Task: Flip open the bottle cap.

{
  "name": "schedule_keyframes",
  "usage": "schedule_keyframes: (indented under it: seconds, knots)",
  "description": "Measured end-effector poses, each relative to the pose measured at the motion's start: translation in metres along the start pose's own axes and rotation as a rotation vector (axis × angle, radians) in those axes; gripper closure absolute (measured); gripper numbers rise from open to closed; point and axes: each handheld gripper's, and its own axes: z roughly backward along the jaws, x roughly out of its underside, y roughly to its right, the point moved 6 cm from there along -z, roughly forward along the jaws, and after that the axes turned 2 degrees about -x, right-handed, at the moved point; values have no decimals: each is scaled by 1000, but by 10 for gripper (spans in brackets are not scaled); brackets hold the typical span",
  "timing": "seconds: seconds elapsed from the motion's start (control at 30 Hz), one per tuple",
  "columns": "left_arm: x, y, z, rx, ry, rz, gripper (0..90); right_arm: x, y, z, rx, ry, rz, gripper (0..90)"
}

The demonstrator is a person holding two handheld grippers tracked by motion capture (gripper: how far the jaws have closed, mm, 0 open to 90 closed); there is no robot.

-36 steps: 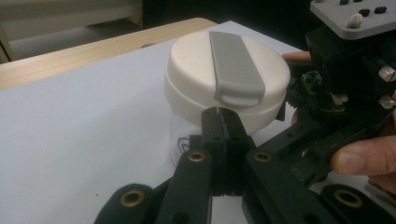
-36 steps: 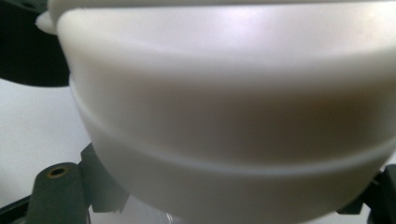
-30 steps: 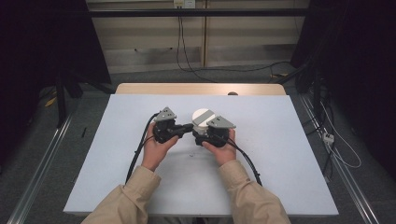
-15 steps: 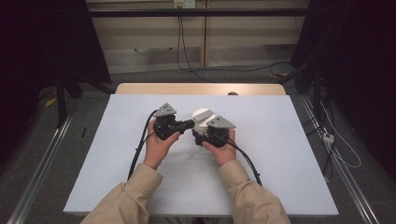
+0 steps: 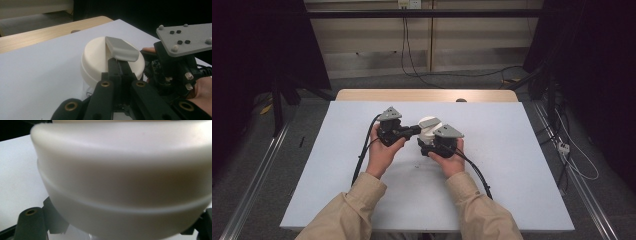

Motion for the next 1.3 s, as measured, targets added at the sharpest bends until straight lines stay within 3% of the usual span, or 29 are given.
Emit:
schedule_keyframes:
  seconds: [1.3]
  knots:
    - [-21, 1, -9, 3, 6, -1, 900, 0, -1, 0, 0, -2, 7, 188]
